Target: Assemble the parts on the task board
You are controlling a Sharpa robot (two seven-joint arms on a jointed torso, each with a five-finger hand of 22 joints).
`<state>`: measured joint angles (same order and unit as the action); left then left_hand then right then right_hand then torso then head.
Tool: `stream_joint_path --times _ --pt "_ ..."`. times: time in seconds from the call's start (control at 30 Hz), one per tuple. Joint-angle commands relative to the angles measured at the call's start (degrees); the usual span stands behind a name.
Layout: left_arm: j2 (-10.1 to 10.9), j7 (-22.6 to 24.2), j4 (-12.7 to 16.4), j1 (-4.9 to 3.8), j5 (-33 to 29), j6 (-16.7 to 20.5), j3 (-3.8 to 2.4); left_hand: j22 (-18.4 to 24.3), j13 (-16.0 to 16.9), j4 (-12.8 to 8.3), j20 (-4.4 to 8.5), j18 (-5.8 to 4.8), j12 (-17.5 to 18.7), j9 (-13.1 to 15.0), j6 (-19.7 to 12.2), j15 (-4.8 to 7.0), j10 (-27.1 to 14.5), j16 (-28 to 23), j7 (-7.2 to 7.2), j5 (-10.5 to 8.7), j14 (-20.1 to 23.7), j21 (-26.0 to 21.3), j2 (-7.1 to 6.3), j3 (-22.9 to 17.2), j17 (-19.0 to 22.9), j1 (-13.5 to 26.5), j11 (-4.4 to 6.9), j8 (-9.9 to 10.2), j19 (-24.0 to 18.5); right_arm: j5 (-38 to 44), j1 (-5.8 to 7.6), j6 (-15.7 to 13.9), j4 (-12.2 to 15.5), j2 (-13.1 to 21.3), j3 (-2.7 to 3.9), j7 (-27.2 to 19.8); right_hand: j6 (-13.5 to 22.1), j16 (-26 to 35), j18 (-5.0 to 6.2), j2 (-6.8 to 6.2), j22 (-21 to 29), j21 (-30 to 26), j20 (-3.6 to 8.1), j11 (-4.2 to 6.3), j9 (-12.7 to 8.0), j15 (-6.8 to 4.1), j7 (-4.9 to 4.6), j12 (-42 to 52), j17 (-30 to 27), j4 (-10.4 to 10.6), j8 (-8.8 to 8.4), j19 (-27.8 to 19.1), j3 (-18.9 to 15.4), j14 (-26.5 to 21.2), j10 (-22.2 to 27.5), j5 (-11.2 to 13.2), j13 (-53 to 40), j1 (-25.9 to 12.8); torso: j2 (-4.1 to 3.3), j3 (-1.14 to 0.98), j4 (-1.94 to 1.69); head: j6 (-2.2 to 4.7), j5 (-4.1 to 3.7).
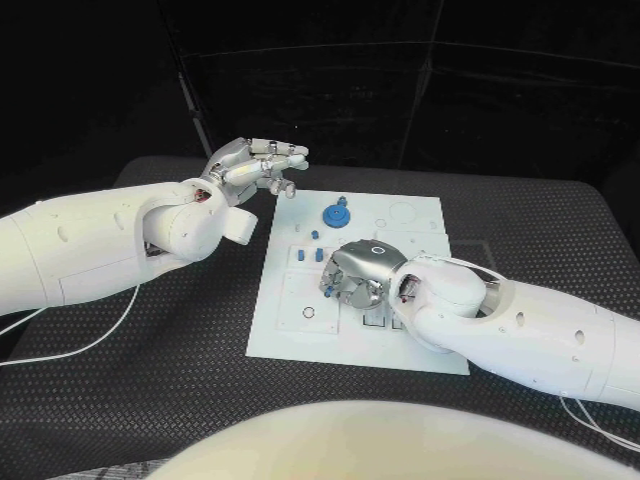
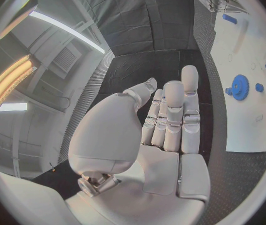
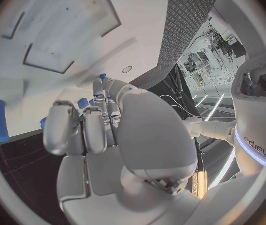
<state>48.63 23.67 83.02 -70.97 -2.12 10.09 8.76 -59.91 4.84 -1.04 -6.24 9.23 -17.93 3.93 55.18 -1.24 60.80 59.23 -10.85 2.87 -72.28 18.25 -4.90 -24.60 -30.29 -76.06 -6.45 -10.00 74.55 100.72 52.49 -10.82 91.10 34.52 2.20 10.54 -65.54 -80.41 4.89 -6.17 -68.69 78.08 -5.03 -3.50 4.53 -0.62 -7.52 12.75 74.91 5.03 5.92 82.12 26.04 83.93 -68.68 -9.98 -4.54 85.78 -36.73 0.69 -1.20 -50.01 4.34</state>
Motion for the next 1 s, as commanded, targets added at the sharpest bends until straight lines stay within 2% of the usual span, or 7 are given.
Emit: stream_joint_path --times 0.03,0.37,0.5,0.63,0.8,1.0 --pt "-0.11 0.15 -0.01 -0.1 -0.08 -0.72 -0.05 0.05 0.06 0.06 -0.38 1.03 -0.07 -0.02 -0.52 -0.01 -0.42 -0.3 -0.05 0.22 0.45 -0.38 -0.11 0.38 0.05 0.51 0.06 -0.37 -0.13 0.5 0.02 0.95 0.02 -0.13 -0.05 -0.25 -0.11 -0.13 -0.71 -0.07 0.07 0.18 -0.06 -0.09 0.06 -0.36 -0.23 -0.33 0.76 0.02 0.17 0.13 0.37 3.23 -0.41 -0.32 0.09 -0.69 0.01 0.0 -0.01 0.01 -0.01" --pt "-0.16 0.07 -0.03 -0.1 -0.08 -0.79 -0.05 0.09 0.06 0.06 -0.39 1.04 -0.11 -0.02 -0.56 -0.01 -0.48 -0.31 -0.05 0.23 0.48 -0.41 -0.05 0.42 0.09 0.49 0.06 -0.39 -0.13 0.81 -0.01 2.06 -0.36 -0.53 -0.2 1.03 0.06 -0.01 -0.67 -0.28 0.24 0.06 -0.09 -0.14 -0.02 -0.3 -0.27 -0.74 0.57 -0.01 -0.04 0.0 0.24 3.17 -0.37 -0.28 0.23 -1.53 -0.01 0.03 0.0 0.01 -0.09" --pt "-0.19 0.01 -0.04 -0.1 -0.08 -0.88 -0.05 0.09 0.06 0.06 -0.39 1.04 -0.11 -0.02 -0.56 -0.01 -0.48 -0.31 -0.05 0.23 0.48 -0.41 -0.05 0.42 0.09 0.49 0.06 -0.39 -0.13 1.16 -0.01 2.99 -0.45 -0.7 -0.89 2.12 0.65 -0.04 -0.65 -0.7 0.36 -0.03 -0.2 -0.35 -0.2 -0.15 -0.45 -1.34 0.59 0.19 -0.5 -0.11 -0.14 3.16 0.05 -0.3 0.43 -2.68 0.0 0.0 0.01 0.01 -0.04" --pt "-0.23 -0.08 -0.04 -0.1 -0.08 -1.03 -0.05 0.09 0.06 0.06 -0.39 1.04 -0.11 -0.02 -0.56 -0.01 -0.48 -0.31 -0.05 0.23 0.48 -0.41 -0.05 0.42 0.09 0.49 0.06 -0.39 -0.13 1.29 -0.01 3.42 -0.66 -1.02 -1.25 2.69 1.54 -0.09 -0.58 -1.21 0.75 -0.28 -0.39 -0.66 -0.44 0.09 -0.74 -2.05 0.61 0.37 -1.14 -0.34 -0.57 3.17 0.73 -0.43 0.62 -3.72 0.0 0.01 -0.01 0.01 -0.14" --pt "-0.25 -0.18 -0.08 -0.1 -0.08 -1.16 -0.05 0.09 0.06 0.06 -0.39 1.04 -0.11 -0.02 -0.56 -0.01 -0.48 -0.31 -0.05 0.23 0.48 -0.41 -0.05 0.42 0.09 0.49 0.06 -0.39 -0.13 1.35 -0.01 2.83 -0.87 -1.27 -1.42 2.83 3.39 0.37 -0.39 -1.91 1.83 -0.95 -0.82 -1.39 -0.76 0.65 -1.46 -3.23 -0.11 0.55 -2.23 -0.9 -0.98 2.89 2.42 -0.51 0.82 -4.84 0.04 -0.01 0.01 0.01 -0.17" --pt "-0.27 -0.33 -0.09 -0.1 -0.08 -1.32 -0.05 0.09 0.06 0.06 -0.39 1.04 -0.11 -0.02 -0.56 -0.01 -0.48 -0.31 -0.05 0.23 0.48 -0.41 -0.05 0.42 0.09 0.49 0.06 -0.39 -0.13 1.36 -0.01 0.61 -0.77 -1.15 -1.48 2.63 5.34 1.43 0.07 -2.38 4.06 -2.35 -1.39 -2.11 -0.84 1.26 -1.83 -4.26 -1.68 0.43 -2.44 -2.04 -1.1 2.21 5.17 -0.56 0.89 -5.37 0.02 -0.02 0.04 0.01 -0.25"
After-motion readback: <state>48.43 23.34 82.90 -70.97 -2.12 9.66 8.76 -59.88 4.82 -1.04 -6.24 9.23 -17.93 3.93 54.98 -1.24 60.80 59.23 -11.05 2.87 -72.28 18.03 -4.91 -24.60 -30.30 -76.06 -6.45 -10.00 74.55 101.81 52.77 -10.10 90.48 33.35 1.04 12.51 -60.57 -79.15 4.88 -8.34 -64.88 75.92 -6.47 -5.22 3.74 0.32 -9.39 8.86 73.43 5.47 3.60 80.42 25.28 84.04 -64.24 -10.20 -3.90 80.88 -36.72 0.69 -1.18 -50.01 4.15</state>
